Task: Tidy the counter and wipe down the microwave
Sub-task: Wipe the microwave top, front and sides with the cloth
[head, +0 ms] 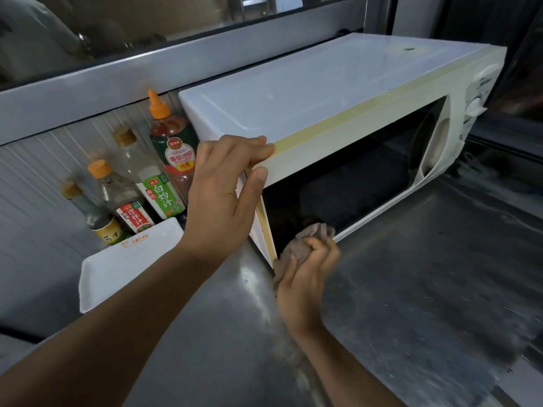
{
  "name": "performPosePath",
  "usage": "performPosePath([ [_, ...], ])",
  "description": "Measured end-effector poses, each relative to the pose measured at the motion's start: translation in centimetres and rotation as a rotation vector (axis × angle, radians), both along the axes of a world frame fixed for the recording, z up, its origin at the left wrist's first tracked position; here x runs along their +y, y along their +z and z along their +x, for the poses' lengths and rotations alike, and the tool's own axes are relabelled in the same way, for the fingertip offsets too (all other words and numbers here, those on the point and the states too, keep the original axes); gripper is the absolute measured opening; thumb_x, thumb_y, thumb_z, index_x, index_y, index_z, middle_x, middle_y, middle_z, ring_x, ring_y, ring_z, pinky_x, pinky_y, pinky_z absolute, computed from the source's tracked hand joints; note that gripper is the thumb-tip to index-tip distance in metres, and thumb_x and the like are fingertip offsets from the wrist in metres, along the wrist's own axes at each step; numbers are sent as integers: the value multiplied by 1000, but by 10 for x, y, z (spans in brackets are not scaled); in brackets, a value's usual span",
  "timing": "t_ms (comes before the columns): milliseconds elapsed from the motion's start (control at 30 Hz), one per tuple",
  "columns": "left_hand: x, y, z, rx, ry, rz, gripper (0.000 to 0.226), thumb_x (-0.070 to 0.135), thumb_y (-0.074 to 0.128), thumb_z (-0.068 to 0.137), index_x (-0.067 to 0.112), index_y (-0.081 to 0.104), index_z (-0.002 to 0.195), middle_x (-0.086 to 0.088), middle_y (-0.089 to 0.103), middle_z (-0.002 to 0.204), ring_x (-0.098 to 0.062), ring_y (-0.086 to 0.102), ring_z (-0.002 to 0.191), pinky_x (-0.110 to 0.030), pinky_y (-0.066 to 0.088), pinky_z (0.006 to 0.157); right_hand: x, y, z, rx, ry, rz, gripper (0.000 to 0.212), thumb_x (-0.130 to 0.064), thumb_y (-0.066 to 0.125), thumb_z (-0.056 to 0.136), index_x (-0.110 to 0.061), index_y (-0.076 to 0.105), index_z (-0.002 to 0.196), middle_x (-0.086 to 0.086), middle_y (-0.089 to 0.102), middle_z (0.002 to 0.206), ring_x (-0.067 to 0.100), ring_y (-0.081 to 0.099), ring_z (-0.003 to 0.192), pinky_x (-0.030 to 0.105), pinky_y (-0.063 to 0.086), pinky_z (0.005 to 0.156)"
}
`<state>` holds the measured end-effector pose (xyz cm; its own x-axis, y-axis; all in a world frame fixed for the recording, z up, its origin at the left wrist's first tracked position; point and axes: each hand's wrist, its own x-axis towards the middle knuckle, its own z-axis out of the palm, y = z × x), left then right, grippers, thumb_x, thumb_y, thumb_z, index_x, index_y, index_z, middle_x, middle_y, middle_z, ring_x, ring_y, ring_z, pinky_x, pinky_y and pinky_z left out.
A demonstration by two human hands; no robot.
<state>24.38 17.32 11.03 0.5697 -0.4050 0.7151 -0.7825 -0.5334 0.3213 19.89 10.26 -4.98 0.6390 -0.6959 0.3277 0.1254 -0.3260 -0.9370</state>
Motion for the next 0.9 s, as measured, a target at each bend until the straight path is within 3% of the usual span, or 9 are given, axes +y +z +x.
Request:
performPosePath([
  [100, -2, -2, -1, 6, 0, -40, 26, 16, 45, 95, 10, 62, 114, 8, 54, 111, -14, 42, 104, -20, 31, 88, -50, -1, 21, -8, -105, -62, 31, -3, 37, 89, 9, 40, 117, 26, 28, 135, 36, 28, 135, 41, 26, 114],
  [267, -3, -3, -2, 12, 0, -54, 25, 12, 45, 94, 10, 62, 113, 7, 54, 110, -11, 41, 105, -18, 29, 90, -130, 5, 47, 31, -115, 42, 21, 10, 31, 86, 1, 42, 103, 34, 40, 124, 41, 47, 103, 59, 46, 87],
  [400, -4, -1, -4, 7, -5, -57, 25, 11, 46, 93, 9, 62, 112, 7, 54, 109, -6, 39, 102, -22, 31, 89, -107, 8, 36, 119, -196, 46, 29, 6, 39, 88, 8, 40, 117, 29, 35, 128, 41, 42, 119, 50, 39, 101],
  [467, -4, 0, -5, 23, -2, -62, 25, 10, 45, 93, 9, 62, 111, 7, 54, 108, -6, 39, 103, -25, 32, 89, -63, 3, 18, 97, -181, 20, 38, 5, 44, 87, 7, 39, 124, 26, 34, 134, 34, 37, 126, 33, 31, 110],
  [533, -4, 4, -7, 29, 10, -48, 24, 10, 46, 92, 9, 62, 110, 7, 54, 108, -8, 41, 103, -25, 32, 89, -18, -4, 0, 41, -83, 64, 49, 2, 48, 87, 6, 35, 133, 22, 31, 140, 16, 37, 124, 2, 24, 100],
  [600, -4, 9, -9, 34, 20, -4, 24, 9, 47, 91, 7, 63, 110, 6, 54, 108, -11, 42, 103, -25, 33, 88, 7, -11, -7, 30, -43, 103, 51, 1, 46, 93, 2, 29, 140, 14, 29, 145, -5, 40, 117, -7, 24, 89],
  [633, -4, 13, -10, 41, 28, 17, 24, 9, 48, 90, 7, 63, 108, 6, 55, 107, -12, 44, 103, -26, 35, 88, 8, -15, -7, 33, -42, 120, 47, 0, 45, 95, 0, 32, 139, 12, 29, 146, -8, 40, 121, -4, 28, 92],
  [767, -17, 42, -13, 22, 88, 70, 21, 11, 50, 83, 11, 65, 98, 1, 62, 96, -18, 53, 95, -35, 42, 82, -21, -13, 0, 109, 7, -87, 38, -1, 51, 89, 9, 42, 125, 26, 24, 143, 36, 31, 136, 43, 37, 108],
  [900, -60, 65, 0, -1, 6, 335, 35, 20, 47, 85, 17, 61, 116, -2, 61, 116, -24, 51, 107, -39, 40, 90, -70, -7, 19, 114, -110, -78, 35, -1, 44, 92, 6, 39, 125, 20, 21, 146, 23, 17, 141, 37, 27, 115],
])
